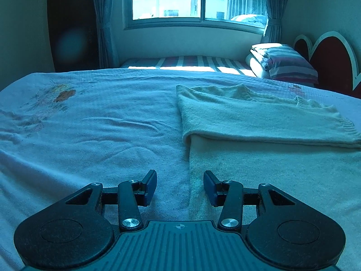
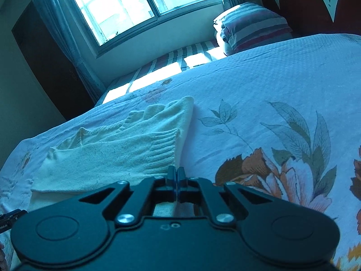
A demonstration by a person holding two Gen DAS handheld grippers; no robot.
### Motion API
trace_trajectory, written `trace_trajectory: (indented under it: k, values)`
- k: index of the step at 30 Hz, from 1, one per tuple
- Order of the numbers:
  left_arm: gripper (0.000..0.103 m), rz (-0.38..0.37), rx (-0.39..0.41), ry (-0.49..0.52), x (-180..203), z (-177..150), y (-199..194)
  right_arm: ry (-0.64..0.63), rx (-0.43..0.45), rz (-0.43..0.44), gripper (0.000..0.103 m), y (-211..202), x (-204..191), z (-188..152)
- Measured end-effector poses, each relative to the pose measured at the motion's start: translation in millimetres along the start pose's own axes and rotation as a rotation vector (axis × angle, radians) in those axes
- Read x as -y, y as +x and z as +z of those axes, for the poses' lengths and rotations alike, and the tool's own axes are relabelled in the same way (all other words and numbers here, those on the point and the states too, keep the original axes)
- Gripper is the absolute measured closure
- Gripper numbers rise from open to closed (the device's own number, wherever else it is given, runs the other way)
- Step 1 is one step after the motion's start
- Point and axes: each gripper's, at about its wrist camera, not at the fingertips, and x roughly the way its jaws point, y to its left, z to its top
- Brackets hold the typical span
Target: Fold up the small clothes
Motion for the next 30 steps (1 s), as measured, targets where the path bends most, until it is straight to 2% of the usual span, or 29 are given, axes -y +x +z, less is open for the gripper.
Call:
trace_trajectory:
  k: [1, 2, 4, 5, 8, 10, 12, 14, 15, 17, 21, 23, 27, 28, 30]
  values:
    - [0.057, 0.008, -0.002, 0.010, 2, -1, -1, -0.008, -0.032, -0.019, 0.101, 5, 1, -1]
    - [0.057, 0.012, 0.003, 0.015, 3, 0, -3, -0.017, -0.026, -0.031, 0.099, 5, 2, -1]
    - [0.057, -0.006, 0.025, 0.020, 10, 6, -4, -0.040, 0.057, -0.005, 0.091, -12, -3, 1]
    - [0.057, -0.005, 0.042, 0.034, 15, 12, -2, -0.046, 0.084, 0.014, 0.090, -17, -7, 3]
    - [0.057, -0.003, 0.114, 0.060, 29, 42, 16, -0.110, 0.046, 0.013, 0.091, -5, -21, 3]
    - [0.057, 0.022, 0.076, 0.056, 33, 60, 42, -0.156, 0.031, 0.007, 0.093, 2, -28, 1]
    - [0.057, 0.091, 0.018, 0.069, 32, 63, 67, -0.188, -0.018, -0.055, 0.093, 13, -29, -2]
    - [0.057, 0.096, 0.022, 0.056, 21, 60, 74, -0.179, -0.021, -0.056, 0.092, 12, -23, -3]
    - [0.052, 0.109, 0.015, 0.047, 16, 61, 72, -0.182, -0.027, -0.056, 0.089, 10, -23, -2]
    - [0.052, 0.149, 0.021, 0.036, 6, 59, 56, -0.176, -0.019, -0.042, 0.089, -4, -20, -2]
    - [0.051, 0.113, 0.031, 0.027, -14, 27, -3, -0.142, 0.026, 0.023, 0.087, -50, -6, -17]
    - [0.051, 0.073, 0.003, 0.014, -21, 3, -32, -0.130, 0.016, 0.054, 0.086, -73, -1, -33]
    - [0.051, -0.048, -0.084, -0.025, -30, -47, -84, -0.094, -0.055, 0.124, 0.079, -115, 8, -72]
    - [0.051, -0.099, -0.111, -0.043, -34, -60, -96, -0.063, -0.081, 0.145, 0.078, -126, 12, -83]
    - [0.051, -0.105, -0.140, -0.042, -35, -79, -112, -0.037, -0.121, 0.149, 0.077, -143, 17, -103]
